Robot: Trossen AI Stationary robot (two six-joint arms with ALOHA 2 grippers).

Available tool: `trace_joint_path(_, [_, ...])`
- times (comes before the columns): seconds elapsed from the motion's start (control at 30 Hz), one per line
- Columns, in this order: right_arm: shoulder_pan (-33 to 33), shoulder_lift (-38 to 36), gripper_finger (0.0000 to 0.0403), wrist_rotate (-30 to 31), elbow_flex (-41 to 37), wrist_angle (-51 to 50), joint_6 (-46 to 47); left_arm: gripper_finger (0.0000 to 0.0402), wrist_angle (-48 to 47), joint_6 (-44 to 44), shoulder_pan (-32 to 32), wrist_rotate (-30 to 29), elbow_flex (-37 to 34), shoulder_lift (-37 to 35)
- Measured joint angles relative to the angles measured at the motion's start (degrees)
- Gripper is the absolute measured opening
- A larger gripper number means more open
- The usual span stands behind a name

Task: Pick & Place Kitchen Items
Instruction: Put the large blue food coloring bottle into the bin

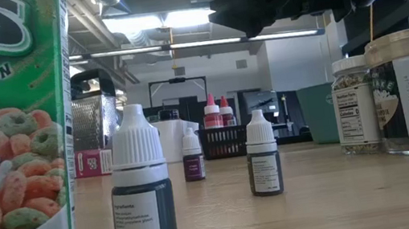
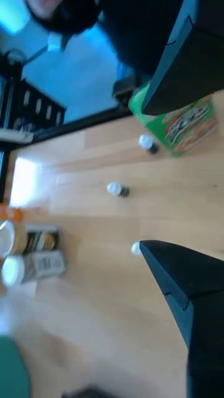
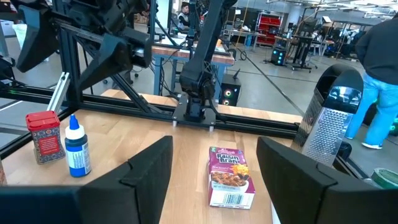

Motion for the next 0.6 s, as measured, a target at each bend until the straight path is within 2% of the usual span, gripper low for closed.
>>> trace_joint_path(0.07, [0.0,0.0,0.0236,0.0,0.0,0.0,0.0,0.0340,0.0,0.8,0.0,2.0,0.0,0.0])
trace_joint_path(0.23, [0.0,0.0,0.0236,0.0,0.0,0.0,0.0,0.0337,-2.4,2.8,-1.0,2.2,0.0,0.0])
trace_joint_path(0.5, [0.0,0.0,0.0236,0.0,0.0,0.0,0.0,0.0319,-8.8,-2.9,-2.8,2.4,0.0,0.1])
trace_joint_path(0.6, [0.0,0.0,0.0236,0.0,0.0,0.0,0.2,0.0311,-8.0,-3.3,-3.1,2.9,0.0,1.1])
